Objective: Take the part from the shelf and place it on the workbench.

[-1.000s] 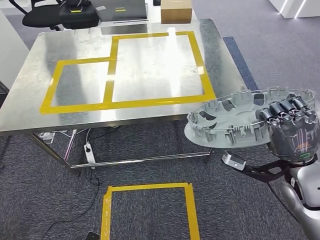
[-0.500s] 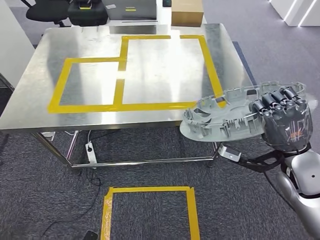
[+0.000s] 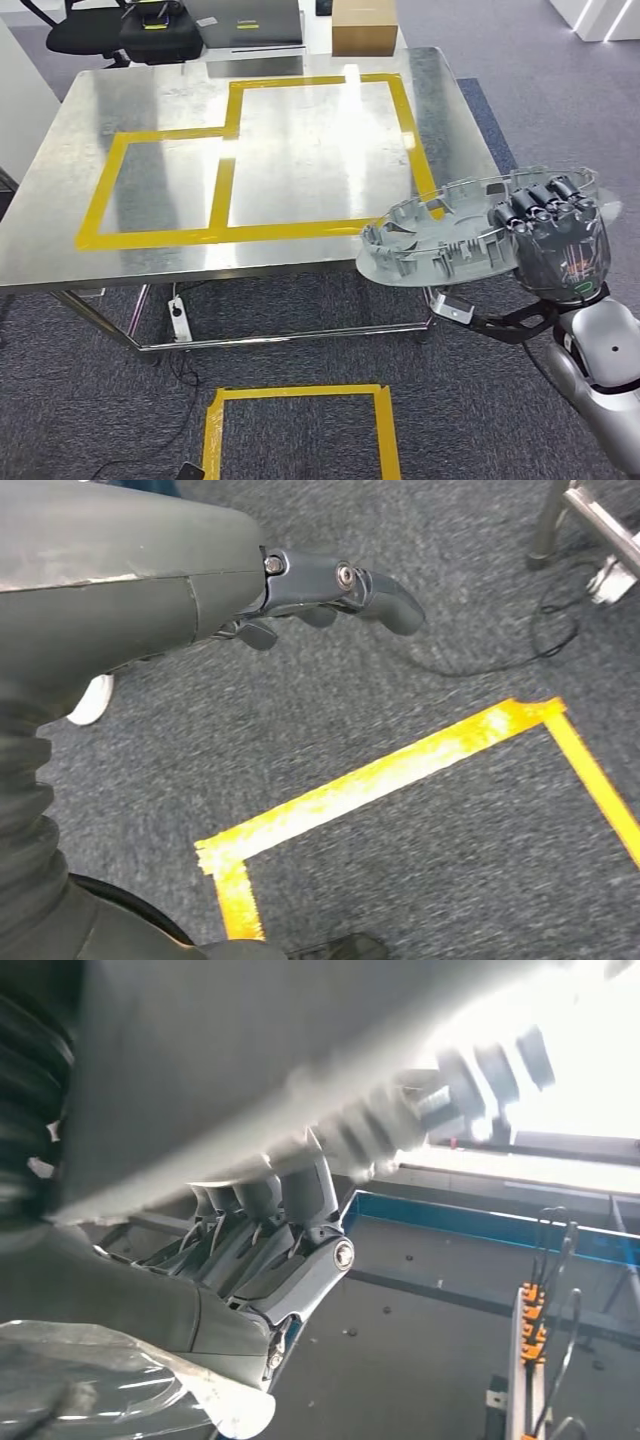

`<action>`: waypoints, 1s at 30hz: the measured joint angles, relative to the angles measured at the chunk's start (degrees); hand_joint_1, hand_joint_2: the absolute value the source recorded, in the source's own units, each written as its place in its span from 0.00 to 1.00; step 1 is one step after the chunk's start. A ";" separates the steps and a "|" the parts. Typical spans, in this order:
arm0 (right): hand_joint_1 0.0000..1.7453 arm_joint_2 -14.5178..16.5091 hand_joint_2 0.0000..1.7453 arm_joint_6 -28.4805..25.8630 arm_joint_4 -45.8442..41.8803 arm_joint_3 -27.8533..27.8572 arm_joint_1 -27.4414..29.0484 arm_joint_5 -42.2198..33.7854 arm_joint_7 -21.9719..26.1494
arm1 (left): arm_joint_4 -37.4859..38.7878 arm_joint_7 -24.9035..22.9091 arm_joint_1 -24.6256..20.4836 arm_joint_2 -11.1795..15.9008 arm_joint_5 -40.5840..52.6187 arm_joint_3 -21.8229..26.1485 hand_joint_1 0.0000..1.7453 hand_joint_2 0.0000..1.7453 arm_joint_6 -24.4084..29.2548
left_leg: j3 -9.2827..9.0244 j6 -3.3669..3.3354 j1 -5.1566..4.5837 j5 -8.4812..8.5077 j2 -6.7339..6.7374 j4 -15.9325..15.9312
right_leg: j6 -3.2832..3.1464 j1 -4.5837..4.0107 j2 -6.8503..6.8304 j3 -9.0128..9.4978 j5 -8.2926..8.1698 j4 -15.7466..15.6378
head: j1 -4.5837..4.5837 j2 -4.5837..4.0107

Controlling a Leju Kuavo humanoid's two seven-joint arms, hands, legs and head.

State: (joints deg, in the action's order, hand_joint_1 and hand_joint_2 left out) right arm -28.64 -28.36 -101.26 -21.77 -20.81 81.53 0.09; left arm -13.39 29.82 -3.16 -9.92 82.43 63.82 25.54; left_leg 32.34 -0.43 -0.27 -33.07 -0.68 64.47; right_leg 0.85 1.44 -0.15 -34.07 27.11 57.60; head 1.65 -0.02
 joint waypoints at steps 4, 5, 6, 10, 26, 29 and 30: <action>1.00 -0.03 1.00 -0.04 0.00 -0.16 0.86 0.09 -0.40 | 0.01 -0.03 0.30 0.01 0.02 -0.01 0.00 1.00 0.04 | 7.52 0.58 0.31 -2.82 0.10 10.30 | -0.13 0.00 0.09 2.00 1.69 -0.02 | 0.09 0.00; 1.00 -0.03 1.00 -0.06 0.00 -0.20 1.14 0.09 -0.47 | 0.01 -0.05 0.41 0.02 0.02 -0.01 0.00 1.00 0.07 | 7.51 0.51 0.30 -0.95 0.11 8.50 | -0.06 0.00 0.15 2.81 2.21 -0.01 | 0.10 0.00; 1.00 -0.03 1.00 -0.08 -0.01 -0.21 1.40 0.09 -0.52 | 0.01 -0.10 0.48 0.04 0.02 0.00 0.00 1.00 0.12 | 6.83 0.35 0.29 1.97 0.12 5.08 | 0.06 0.00 0.16 3.72 2.78 -0.02 | 0.11 0.00; 1.00 -0.05 1.00 -0.22 -0.01 -0.26 2.09 0.27 -0.85 | 0.04 -0.49 0.62 0.16 0.03 -0.01 0.00 1.00 0.37 | 4.80 -0.72 -0.22 7.59 0.20 -3.98 | 1.34 -0.18 0.23 5.66 4.74 -0.03 | 0.01 0.00; 1.00 -0.23 1.00 -0.01 -0.20 -0.18 4.32 -1.11 -1.05 | 0.08 -1.75 0.26 -0.02 0.05 -0.02 0.00 1.00 1.76 | 1.42 -1.72 -0.49 5.19 -0.47 -5.13 | 1.56 -0.63 0.13 0.69 1.39 0.92 | -0.22 0.00; 1.00 -0.23 1.00 -0.03 -0.45 -0.18 4.72 -1.02 -1.12 | 0.08 -1.80 0.27 0.06 0.03 -0.02 0.00 1.00 1.84 | 1.91 -0.86 -0.51 3.99 -0.45 -3.78 | 0.77 -0.21 -0.32 1.06 1.33 0.49 | -0.02 0.00; 1.00 -0.23 1.00 -0.04 -0.56 -0.18 4.81 -1.01 -1.12 | 0.08 -1.82 0.25 0.11 0.03 -0.02 0.00 1.00 1.87 | 2.89 -0.48 -0.43 2.65 -0.34 -1.52 | 0.47 -0.03 -0.64 1.25 1.36 0.34 | 0.09 0.00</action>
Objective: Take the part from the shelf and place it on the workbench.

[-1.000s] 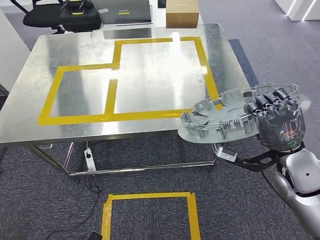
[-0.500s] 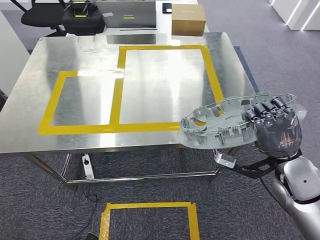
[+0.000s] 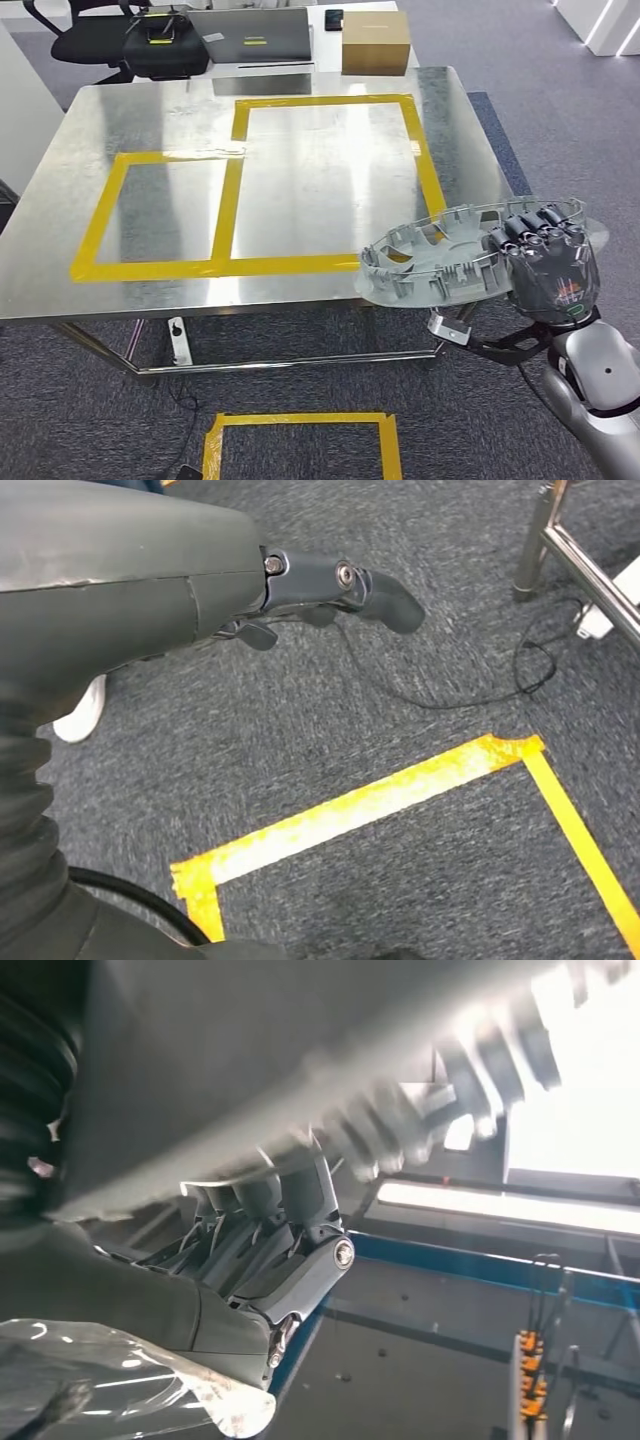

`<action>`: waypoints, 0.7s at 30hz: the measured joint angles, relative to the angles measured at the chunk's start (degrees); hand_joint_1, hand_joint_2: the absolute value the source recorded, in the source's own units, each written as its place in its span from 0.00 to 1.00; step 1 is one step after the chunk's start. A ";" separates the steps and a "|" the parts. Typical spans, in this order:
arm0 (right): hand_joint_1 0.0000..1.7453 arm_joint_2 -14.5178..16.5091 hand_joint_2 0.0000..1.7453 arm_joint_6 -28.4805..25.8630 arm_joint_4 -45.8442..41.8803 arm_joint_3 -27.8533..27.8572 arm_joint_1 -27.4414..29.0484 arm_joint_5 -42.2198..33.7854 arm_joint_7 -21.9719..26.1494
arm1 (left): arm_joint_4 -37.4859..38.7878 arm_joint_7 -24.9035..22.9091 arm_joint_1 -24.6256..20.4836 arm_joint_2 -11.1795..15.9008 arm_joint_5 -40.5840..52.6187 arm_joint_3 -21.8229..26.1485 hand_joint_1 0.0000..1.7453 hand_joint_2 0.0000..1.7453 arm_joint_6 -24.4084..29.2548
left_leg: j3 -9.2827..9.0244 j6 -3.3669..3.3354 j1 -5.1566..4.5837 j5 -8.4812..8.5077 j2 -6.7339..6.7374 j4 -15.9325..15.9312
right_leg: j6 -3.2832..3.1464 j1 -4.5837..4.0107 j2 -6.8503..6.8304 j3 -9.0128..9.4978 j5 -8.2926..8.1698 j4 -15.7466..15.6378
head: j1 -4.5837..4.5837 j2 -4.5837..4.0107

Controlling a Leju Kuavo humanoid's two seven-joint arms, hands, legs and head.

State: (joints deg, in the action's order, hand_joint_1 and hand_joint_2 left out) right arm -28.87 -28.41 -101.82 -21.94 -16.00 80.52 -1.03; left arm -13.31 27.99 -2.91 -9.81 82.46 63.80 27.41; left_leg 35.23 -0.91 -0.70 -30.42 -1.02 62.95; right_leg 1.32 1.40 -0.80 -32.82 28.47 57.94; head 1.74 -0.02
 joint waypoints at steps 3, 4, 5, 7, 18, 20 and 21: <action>1.00 0.01 1.00 -0.04 -0.11 -0.02 0.25 0.04 0.00 | 0.00 -0.16 0.02 -0.02 0.00 0.00 0.00 1.00 0.04 | 5.26 0.81 0.56 -4.52 0.33 10.86 | -0.46 0.02 -1.00 0.25 0.25 0.00 | 0.16 0.00; 1.00 0.01 1.00 -0.05 -0.11 -0.04 0.35 0.06 0.00 | 0.00 -0.24 0.07 -0.02 0.01 0.00 0.00 1.00 0.04 | 6.25 0.96 0.70 -4.61 0.38 12.66 | -0.47 0.02 -1.36 0.35 0.33 0.00 | 0.17 0.00; 1.00 0.02 1.00 -0.07 -0.11 -0.05 0.42 0.09 0.00 | 0.00 -0.31 0.11 -0.01 0.01 0.00 0.00 1.00 0.05 | 6.23 1.04 0.79 -3.62 0.48 12.32 | -0.45 0.03 -1.72 0.50 0.43 0.00 | 0.19 0.00; 1.00 0.02 1.00 -0.13 -0.12 -0.06 0.51 0.19 0.01 | 0.00 -0.38 0.13 0.00 0.02 0.00 0.00 1.00 0.10 | 3.20 0.92 0.88 0.64 1.58 5.62 | -0.22 0.04 -2.50 1.04 0.73 0.00 | 0.20 0.00; 1.00 -0.04 1.00 -0.27 -0.58 0.10 0.56 0.41 0.04 | 0.00 -0.36 -0.32 -0.39 0.18 -0.02 0.00 1.00 0.13 | -0.80 -2.05 0.41 4.01 0.72 -4.51 | 2.25 -0.20 0.46 -5.12 8.13 13.27 | -0.70 0.00; 1.00 -0.04 1.00 -0.24 -0.58 0.09 0.61 0.39 0.19 | 0.00 0.28 -0.31 -0.47 0.19 -0.02 0.00 1.00 -0.71 | -0.89 -2.13 0.30 3.96 -0.02 -4.49 | 2.19 -0.23 0.74 -7.37 7.80 16.37 | -0.70 0.00; 1.00 -0.04 1.00 -0.23 -0.58 0.08 0.62 0.37 0.27 | 0.00 0.78 -0.31 -0.47 0.19 -0.02 0.00 1.00 -1.47 | -1.01 -2.11 0.28 3.90 -0.35 -4.48 | 2.09 -0.22 0.74 -6.78 5.87 14.30 | -0.71 0.00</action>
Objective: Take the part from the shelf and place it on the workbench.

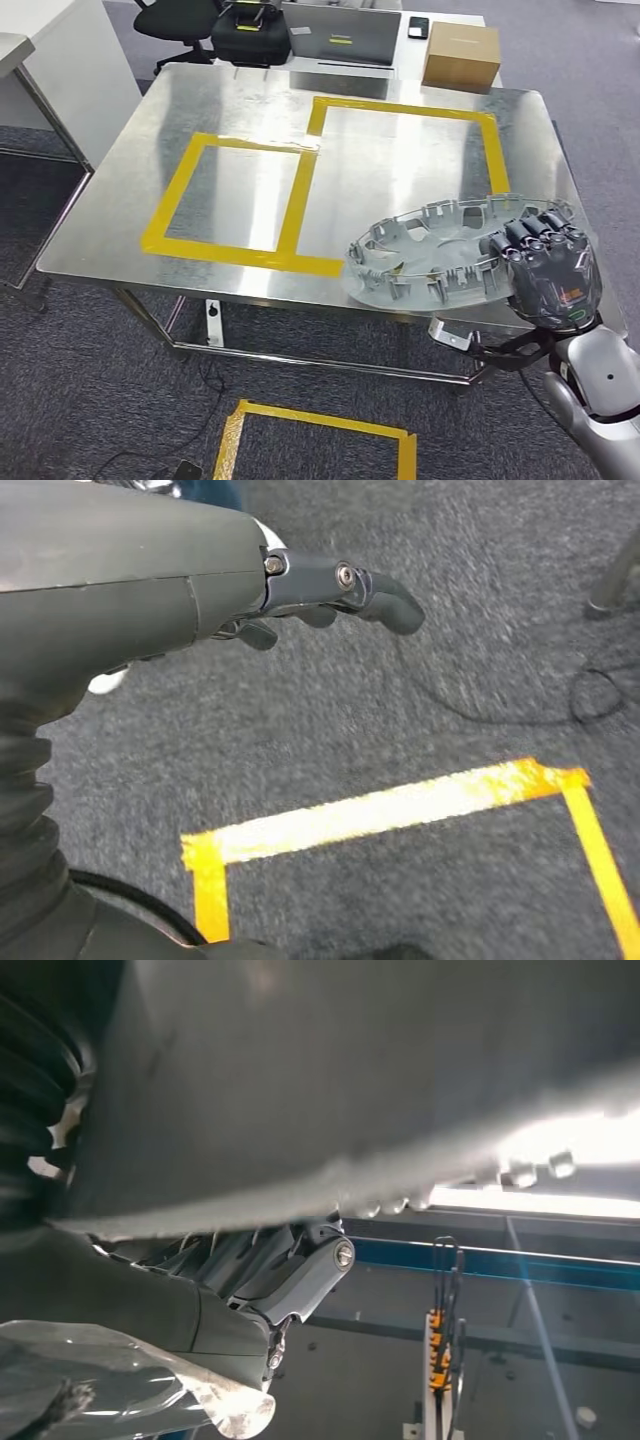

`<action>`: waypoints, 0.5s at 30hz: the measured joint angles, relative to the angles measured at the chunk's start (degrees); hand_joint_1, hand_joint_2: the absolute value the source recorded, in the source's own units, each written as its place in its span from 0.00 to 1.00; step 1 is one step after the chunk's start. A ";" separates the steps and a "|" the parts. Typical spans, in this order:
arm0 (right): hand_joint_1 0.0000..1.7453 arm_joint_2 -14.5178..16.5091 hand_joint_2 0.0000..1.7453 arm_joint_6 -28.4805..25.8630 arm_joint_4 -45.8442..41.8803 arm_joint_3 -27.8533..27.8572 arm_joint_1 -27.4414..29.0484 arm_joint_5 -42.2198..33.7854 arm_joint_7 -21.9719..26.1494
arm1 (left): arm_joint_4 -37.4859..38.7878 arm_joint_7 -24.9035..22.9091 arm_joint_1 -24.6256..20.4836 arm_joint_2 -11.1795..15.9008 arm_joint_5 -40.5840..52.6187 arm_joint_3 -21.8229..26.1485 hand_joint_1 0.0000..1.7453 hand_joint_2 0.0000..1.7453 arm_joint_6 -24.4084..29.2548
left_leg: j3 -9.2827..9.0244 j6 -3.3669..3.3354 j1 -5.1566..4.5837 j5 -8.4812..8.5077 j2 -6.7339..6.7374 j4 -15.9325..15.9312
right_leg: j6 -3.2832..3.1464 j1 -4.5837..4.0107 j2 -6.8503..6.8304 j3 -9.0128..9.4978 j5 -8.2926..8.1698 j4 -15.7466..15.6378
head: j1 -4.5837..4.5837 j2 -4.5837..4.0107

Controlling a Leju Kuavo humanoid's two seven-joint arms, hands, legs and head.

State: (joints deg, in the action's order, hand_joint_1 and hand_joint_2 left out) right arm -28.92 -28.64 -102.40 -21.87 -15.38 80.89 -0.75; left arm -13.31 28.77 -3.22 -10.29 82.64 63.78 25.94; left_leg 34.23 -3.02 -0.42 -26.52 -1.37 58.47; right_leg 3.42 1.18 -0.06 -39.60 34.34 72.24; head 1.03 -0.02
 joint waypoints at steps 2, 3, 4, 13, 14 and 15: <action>1.00 0.00 1.00 0.01 0.00 -0.01 -0.07 0.00 0.18 | 0.01 1.02 -0.03 0.02 0.00 0.00 0.00 1.00 -1.80 | -0.28 0.25 -0.09 -0.27 -0.52 0.05 | -0.29 -0.03 0.05 3.37 -4.42 -7.98 | 0.00 0.00; 1.00 0.00 1.00 0.01 0.00 -0.01 -0.17 0.02 0.25 | 0.02 1.41 -0.03 0.03 -0.01 0.00 0.00 1.00 -2.59 | -0.28 0.49 -0.18 -0.49 -0.70 0.14 | -0.52 -0.06 0.10 5.03 -5.52 -11.43 | 0.02 0.00; 1.00 0.00 1.00 0.01 0.00 -0.01 -0.26 0.06 0.31 | 0.03 1.70 0.00 0.05 -0.02 0.00 0.00 1.00 -3.21 | -0.22 0.76 -0.27 -0.63 -0.80 0.17 | -0.76 -0.12 0.15 6.05 -5.85 -13.49 | 0.05 0.00; 1.00 0.00 1.00 0.26 0.01 -0.08 -0.22 0.53 0.38 | 0.04 1.95 0.41 0.23 -0.02 0.00 0.00 1.00 -4.48 | 8.36 3.44 0.35 -6.36 0.68 16.13 | -2.96 0.10 -0.22 9.52 -3.53 -14.99 | 0.43 0.00; 1.00 0.00 1.00 0.28 0.01 -0.10 -0.16 0.52 0.38 | 0.04 1.88 0.52 0.23 -0.01 0.00 0.00 1.00 -4.51 | 9.49 3.48 0.41 -5.58 0.71 17.20 | -2.87 0.11 -0.22 10.22 -2.97 -14.99 | 0.43 0.00; 1.00 0.00 1.00 0.33 0.01 -0.13 -0.11 0.52 0.38 | 0.04 1.81 0.61 0.23 0.01 0.00 0.00 1.00 -4.51 | 9.47 3.39 0.43 -3.48 0.73 15.77 | -2.76 0.11 -0.22 11.07 -2.35 -15.00 | 0.44 0.00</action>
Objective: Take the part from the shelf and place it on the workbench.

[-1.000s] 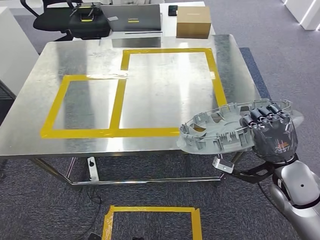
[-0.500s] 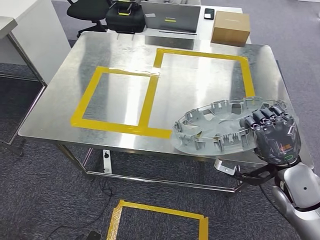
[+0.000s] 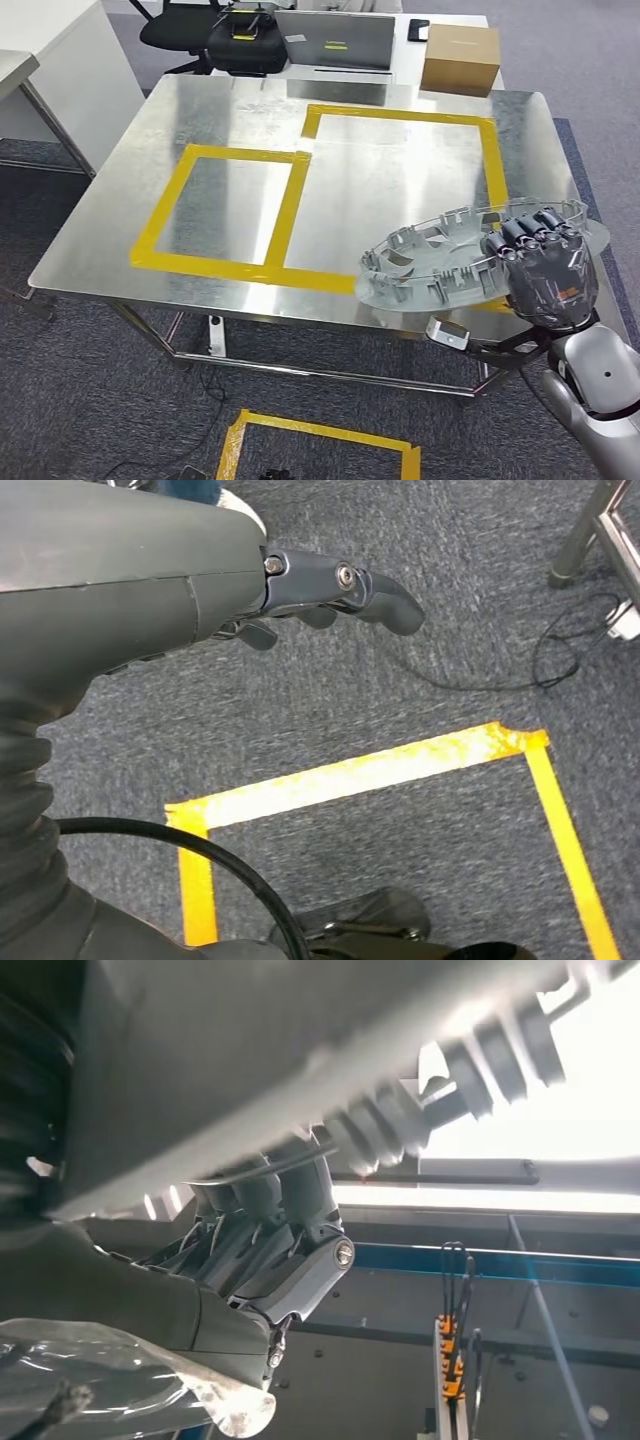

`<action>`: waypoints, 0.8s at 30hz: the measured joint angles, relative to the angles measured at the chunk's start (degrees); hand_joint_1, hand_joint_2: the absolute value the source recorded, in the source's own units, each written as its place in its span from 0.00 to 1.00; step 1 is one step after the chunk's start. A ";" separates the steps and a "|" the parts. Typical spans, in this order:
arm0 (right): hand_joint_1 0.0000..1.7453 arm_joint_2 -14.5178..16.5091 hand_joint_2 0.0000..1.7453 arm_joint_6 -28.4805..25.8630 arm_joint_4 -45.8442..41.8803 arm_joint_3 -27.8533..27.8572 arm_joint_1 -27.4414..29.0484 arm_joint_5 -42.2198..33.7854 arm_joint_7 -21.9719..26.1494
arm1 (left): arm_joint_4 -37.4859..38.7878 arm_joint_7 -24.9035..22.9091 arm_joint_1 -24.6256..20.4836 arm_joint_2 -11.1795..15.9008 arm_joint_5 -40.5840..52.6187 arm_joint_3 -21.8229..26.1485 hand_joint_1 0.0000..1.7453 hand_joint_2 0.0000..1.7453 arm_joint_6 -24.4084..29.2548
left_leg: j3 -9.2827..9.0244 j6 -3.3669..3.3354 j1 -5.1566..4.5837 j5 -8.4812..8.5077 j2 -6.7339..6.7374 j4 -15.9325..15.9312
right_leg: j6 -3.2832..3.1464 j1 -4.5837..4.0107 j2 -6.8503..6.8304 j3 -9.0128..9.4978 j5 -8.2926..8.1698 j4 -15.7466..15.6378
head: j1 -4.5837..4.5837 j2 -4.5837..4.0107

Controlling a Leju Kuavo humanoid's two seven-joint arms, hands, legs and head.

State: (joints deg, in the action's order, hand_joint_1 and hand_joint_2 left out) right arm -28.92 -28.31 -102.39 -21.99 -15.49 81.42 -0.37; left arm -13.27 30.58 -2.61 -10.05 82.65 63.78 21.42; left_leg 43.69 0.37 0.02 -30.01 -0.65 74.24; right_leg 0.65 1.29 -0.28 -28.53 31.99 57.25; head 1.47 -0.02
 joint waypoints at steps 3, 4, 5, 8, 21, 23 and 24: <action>1.00 -0.01 1.00 0.20 0.00 -0.02 0.01 0.00 -0.04 | 0.01 -0.19 0.09 0.03 0.03 -0.01 0.00 1.00 0.02 | -3.47 -0.84 -0.29 6.73 0.18 -9.92 | 0.48 0.00 -0.12 2.36 2.01 -0.40 | -0.07 0.00; 1.00 -0.02 1.00 0.29 -0.01 -0.01 -0.02 0.00 -0.09 | 0.02 -0.25 0.05 0.05 0.04 -0.02 0.00 1.00 0.03 | -4.67 -1.22 -0.48 6.77 0.27 -12.21 | 0.78 -0.01 -0.18 2.81 2.49 -0.76 | -0.04 0.00; 1.00 -0.03 1.00 0.38 -0.01 0.00 -0.02 0.02 -0.14 | 0.02 -0.33 0.03 0.07 0.06 -0.03 0.00 1.00 0.04 | -5.49 -1.58 -0.66 5.91 0.34 -13.32 | 1.14 -0.05 -0.24 3.42 2.69 -1.18 | -0.01 0.01; 1.00 -0.11 1.00 0.57 -0.14 0.03 -0.02 0.04 -0.23 | 0.03 -0.40 0.12 0.11 0.06 -0.04 0.00 1.00 0.14 | -7.66 -2.72 -0.55 4.13 0.19 -15.41 | 2.19 -0.09 -0.28 3.82 1.74 -0.04 | 0.11 0.01; 1.00 -1.45 1.00 10.90 0.33 -0.37 1.14 -6.38 0.10 | 0.04 -3.75 0.33 -0.52 -0.05 -0.02 0.00 1.00 3.24 | -18.33 -2.08 -0.42 -4.04 -1.15 -16.71 | 1.32 -0.50 0.19 -11.19 -7.78 2.76 | -0.30 0.01; 1.00 -2.14 1.00 17.03 0.58 -0.56 0.87 -13.50 1.70 | 0.04 -3.84 0.12 -0.54 -0.09 -0.02 0.00 1.00 3.30 | -18.32 -1.48 -0.35 -3.98 -0.96 -16.04 | 0.50 -0.44 0.33 -10.24 -7.27 2.48 | -0.27 0.01; 1.00 -2.47 1.00 19.93 0.76 -0.68 0.73 -17.00 2.38 | 0.04 -3.85 -0.03 -0.54 -0.10 -0.02 0.00 1.00 3.31 | -17.76 -1.17 -0.34 -4.04 -0.76 -14.56 | 0.18 -0.33 0.33 -9.67 -7.02 2.14 | -0.20 0.01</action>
State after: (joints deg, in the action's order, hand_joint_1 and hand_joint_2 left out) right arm -31.38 -8.38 -101.64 -22.68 -14.76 64.42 2.01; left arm -13.22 26.74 -2.64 -10.60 82.55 63.76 24.74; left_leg 25.93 -0.80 -0.32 -34.04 -1.41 59.68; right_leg 0.83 0.97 0.05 -38.20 24.98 59.39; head 1.27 -0.02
